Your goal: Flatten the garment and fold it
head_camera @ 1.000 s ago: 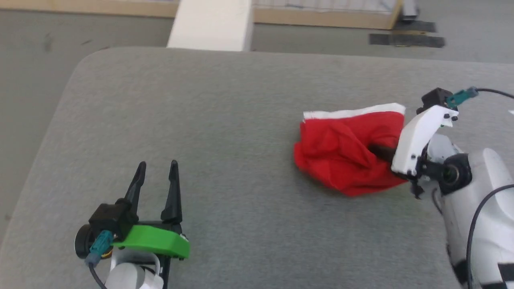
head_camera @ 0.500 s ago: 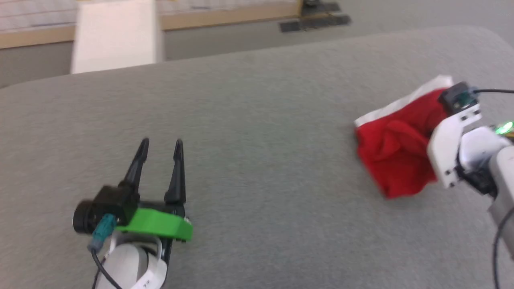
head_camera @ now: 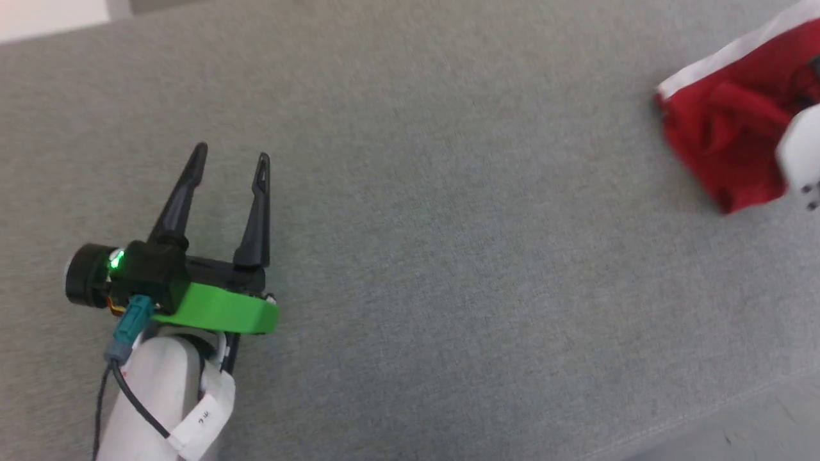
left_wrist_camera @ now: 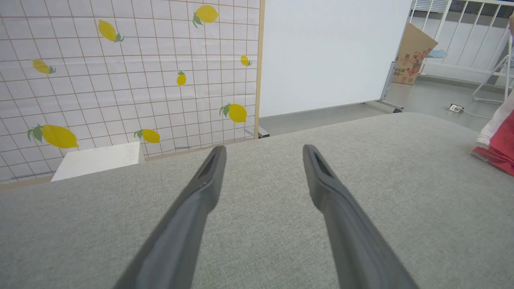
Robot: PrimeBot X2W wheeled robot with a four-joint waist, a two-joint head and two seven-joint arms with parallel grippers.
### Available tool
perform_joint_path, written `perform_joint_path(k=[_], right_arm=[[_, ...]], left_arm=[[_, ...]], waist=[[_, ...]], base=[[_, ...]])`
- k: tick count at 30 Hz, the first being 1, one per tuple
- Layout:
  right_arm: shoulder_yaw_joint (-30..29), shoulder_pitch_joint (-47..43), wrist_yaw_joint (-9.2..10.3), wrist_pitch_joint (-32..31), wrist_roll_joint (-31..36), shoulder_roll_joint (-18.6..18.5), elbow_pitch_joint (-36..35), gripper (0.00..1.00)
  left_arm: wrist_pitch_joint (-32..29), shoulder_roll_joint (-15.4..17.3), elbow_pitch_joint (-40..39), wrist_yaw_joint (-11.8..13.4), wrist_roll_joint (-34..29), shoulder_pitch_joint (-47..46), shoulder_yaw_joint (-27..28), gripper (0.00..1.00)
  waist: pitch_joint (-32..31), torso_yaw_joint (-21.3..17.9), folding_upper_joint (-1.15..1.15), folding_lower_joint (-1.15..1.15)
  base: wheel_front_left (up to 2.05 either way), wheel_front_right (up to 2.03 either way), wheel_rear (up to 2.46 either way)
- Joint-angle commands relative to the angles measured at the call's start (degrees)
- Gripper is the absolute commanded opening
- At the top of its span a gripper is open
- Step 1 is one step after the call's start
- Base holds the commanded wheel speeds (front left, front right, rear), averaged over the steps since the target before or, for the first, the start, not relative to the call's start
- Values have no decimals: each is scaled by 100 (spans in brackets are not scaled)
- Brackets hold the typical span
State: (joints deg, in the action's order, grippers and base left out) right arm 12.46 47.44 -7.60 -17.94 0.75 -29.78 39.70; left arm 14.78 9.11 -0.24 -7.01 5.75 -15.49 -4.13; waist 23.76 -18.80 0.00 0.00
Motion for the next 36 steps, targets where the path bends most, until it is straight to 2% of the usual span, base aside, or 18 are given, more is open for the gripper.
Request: perform_joint_path(k=[1,8,9,10,11,15,21,30,36], right_arm=[[-232,189,11,132,188,51,88,0],[-1193,326,11,487,945,360,502,0],[-1283,317,11,514,1033,393,539,22],[-1387,300,11,539,1137,419,587,56],[-1461,282,11,556,1222,429,623,100],[-1902,160,11,717,1478,490,607,100],[-2347,-267,11,1424,1222,635,304,100],[-2173,-1452,11,2062,335,966,-685,100],[-2044,-2500,11,2342,-315,1273,-1787,100]], left_arm=[[19,82,-31,-14,-42,-107,12,100],[12,159,-36,13,-21,-121,8,100],[13,156,-25,19,-12,-113,8,100],[14,146,-4,25,8,-102,11,100],[14,137,20,30,22,-93,9,100],[18,24,128,64,95,-32,-6,100],[20,-242,288,84,255,177,17,100],[21,-520,589,96,467,643,88,100],[21,-594,760,105,581,896,67,100]], waist=[[574,-292,0,0],[653,-67,0,0],[631,-38,0,0],[595,0,0,0],[556,34,0,0],[265,212,0,0],[-418,557,0,0],[-1472,1156,0,0],[-1947,1556,0,0]], base=[[0,0,0],[0,0,0],[0,0,0],[0,0,0],[0,0,0],[0,0,0],[0,0,0],[0,0,0],[0,0,0]])
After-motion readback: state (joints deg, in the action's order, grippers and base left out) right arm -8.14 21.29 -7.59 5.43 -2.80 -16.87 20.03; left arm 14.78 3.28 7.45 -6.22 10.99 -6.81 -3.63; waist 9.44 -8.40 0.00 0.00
